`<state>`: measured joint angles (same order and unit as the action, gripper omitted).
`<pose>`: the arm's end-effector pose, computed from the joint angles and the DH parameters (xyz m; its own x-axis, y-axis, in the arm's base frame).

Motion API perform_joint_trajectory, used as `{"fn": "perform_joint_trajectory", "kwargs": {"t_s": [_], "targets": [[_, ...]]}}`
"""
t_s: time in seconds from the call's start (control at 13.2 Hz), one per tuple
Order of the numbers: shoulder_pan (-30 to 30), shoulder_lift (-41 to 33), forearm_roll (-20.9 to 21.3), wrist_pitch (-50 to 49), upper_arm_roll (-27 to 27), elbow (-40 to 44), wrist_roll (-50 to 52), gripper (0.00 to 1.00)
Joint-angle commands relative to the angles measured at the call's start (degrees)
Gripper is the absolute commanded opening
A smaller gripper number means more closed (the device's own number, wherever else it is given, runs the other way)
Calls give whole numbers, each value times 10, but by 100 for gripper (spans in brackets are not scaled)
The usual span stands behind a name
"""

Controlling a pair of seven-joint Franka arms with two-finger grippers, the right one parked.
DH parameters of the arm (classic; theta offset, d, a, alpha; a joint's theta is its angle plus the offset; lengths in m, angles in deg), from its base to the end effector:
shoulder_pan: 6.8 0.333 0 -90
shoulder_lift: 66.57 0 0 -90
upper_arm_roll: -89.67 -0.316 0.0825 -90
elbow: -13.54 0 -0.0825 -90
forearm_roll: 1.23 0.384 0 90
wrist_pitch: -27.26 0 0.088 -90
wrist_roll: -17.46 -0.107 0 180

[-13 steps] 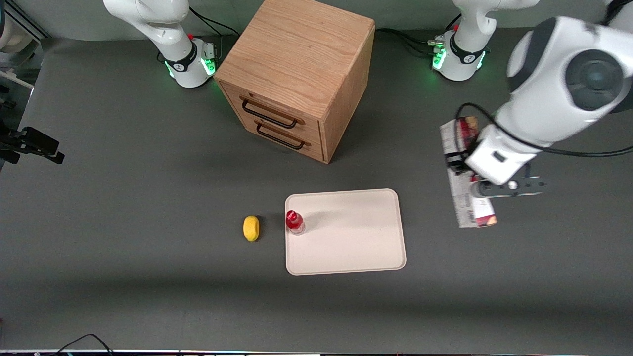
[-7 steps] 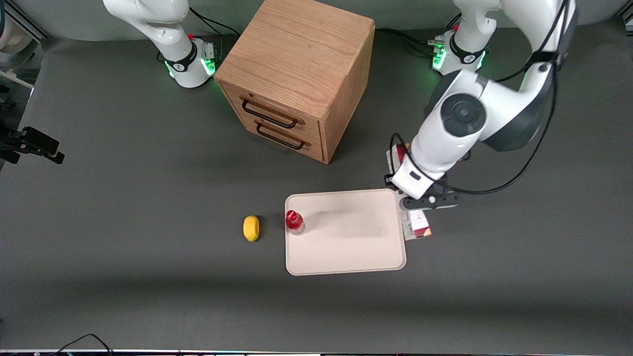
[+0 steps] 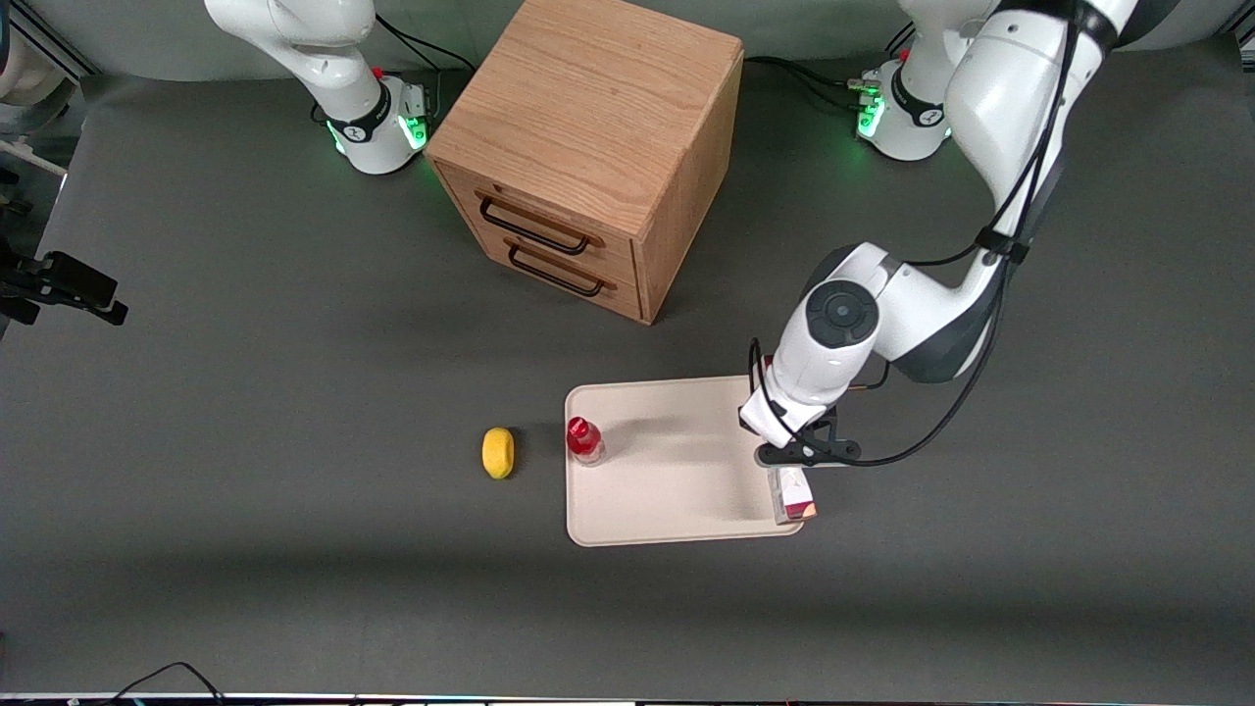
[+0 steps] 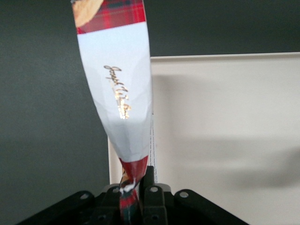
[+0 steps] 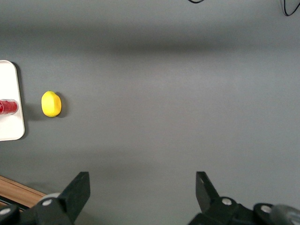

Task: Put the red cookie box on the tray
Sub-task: 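Carry the cookie box with the left gripper over the white tray, then lower the cookie box onto the tray and open the left gripper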

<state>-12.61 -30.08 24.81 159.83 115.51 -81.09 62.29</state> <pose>0.6146 -0.3209 0.2783 0.9899 0.0275 0.1393 0.0281 -0.9996 -0.0024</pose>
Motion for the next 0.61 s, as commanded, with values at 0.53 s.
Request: {"fn": "perform_joint_trajectory", "kwargs": {"t_s": [0.53], "targets": [[-7, 67, 46, 46, -1, 15, 28, 0]]}}
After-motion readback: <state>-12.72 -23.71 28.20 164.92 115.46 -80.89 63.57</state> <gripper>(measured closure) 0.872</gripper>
